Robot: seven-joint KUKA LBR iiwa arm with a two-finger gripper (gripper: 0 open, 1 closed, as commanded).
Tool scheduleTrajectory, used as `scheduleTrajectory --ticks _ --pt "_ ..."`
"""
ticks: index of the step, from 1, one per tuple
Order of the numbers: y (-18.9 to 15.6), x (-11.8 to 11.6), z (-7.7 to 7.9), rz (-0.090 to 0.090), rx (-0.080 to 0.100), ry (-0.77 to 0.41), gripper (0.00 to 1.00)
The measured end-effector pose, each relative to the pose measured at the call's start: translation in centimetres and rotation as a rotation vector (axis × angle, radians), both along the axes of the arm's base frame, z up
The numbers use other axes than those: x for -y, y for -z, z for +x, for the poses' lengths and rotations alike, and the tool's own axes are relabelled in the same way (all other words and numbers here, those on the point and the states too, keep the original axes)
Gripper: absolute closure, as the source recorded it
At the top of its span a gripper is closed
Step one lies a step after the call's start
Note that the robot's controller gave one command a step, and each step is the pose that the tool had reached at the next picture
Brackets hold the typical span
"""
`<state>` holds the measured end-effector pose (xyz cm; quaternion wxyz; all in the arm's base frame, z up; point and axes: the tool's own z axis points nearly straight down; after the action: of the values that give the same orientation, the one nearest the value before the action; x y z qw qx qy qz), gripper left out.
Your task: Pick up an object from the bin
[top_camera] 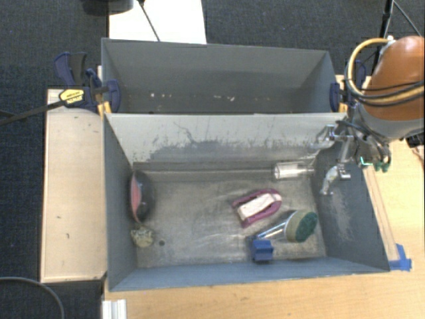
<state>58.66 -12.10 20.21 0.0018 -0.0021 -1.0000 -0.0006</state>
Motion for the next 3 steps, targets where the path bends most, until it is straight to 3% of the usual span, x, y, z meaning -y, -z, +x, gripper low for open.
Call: scheduleTrajectory --ticks 1,2,3 --pt "11.9 2.7 -1.4 -0.003 0.009 -0.242 0.00" --pt "12.1 -2.4 -8.8 0.003 0.000 -0.197 0.00" --pt "12.0 -2.1 -8.5 -0.001 0.007 -0.200 1.00"
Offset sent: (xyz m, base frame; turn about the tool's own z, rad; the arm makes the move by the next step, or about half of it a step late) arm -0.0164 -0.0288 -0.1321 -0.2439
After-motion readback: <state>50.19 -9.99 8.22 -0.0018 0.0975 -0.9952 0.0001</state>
